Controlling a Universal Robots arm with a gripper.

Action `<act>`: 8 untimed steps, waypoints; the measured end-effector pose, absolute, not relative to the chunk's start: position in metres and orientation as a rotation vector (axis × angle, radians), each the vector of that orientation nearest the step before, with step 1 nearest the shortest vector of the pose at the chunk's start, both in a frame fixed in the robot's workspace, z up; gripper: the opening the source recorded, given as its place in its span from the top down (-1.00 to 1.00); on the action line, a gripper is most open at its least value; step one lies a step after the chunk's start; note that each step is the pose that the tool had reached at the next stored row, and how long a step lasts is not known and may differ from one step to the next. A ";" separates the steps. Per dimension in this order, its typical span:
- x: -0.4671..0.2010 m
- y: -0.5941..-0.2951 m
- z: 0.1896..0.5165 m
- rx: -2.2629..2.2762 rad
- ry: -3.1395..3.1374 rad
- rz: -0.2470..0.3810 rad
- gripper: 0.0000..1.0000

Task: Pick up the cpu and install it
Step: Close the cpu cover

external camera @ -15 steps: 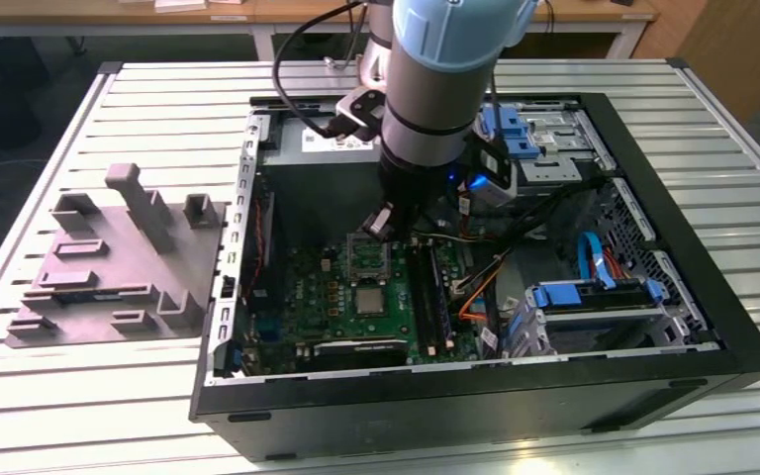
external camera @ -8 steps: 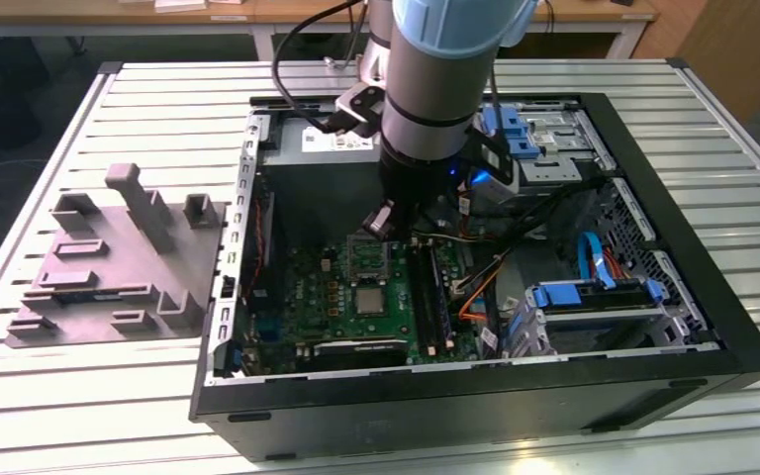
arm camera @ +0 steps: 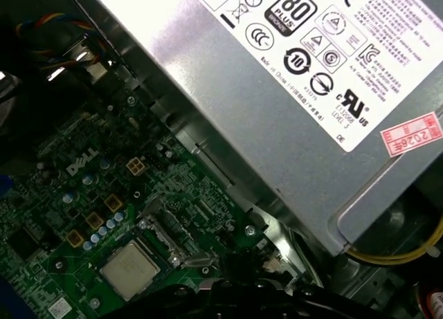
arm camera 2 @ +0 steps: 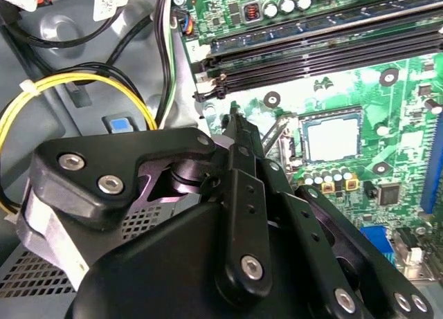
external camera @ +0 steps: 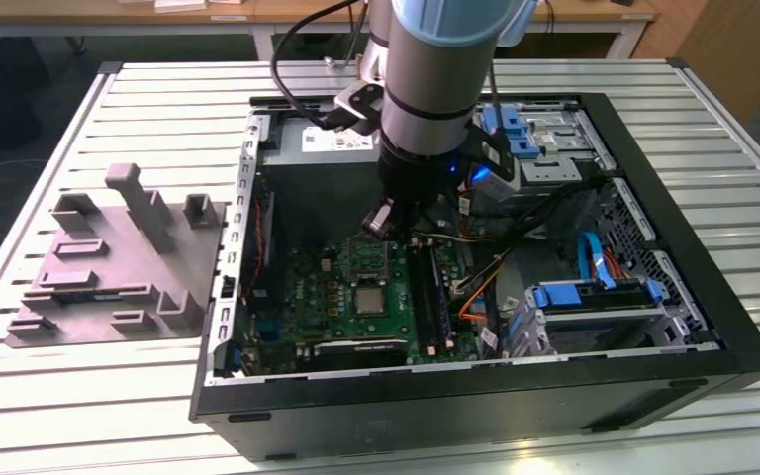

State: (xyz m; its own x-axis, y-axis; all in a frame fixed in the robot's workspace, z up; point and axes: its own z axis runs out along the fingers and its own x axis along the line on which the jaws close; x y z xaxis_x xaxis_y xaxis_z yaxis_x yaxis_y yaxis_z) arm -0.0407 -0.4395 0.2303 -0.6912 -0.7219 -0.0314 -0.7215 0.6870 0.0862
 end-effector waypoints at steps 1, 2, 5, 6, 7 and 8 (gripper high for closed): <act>-0.041 -0.440 0.231 1.233 -2.880 -0.140 0.79; -0.041 -0.440 0.231 1.233 -2.879 -0.140 0.79; -0.041 -0.440 0.231 1.233 -2.879 -0.139 0.79; -0.041 -0.440 0.231 1.233 -2.879 -0.139 0.79; -0.041 -0.440 0.231 1.233 -2.879 -0.139 0.79; -0.041 -0.439 0.231 1.233 -2.879 -0.139 0.79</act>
State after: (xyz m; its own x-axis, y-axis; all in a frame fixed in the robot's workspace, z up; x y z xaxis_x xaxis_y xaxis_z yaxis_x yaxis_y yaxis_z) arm -0.0411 -0.4395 0.2310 -0.6906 -0.7227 -0.0292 -0.7221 0.6867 0.0840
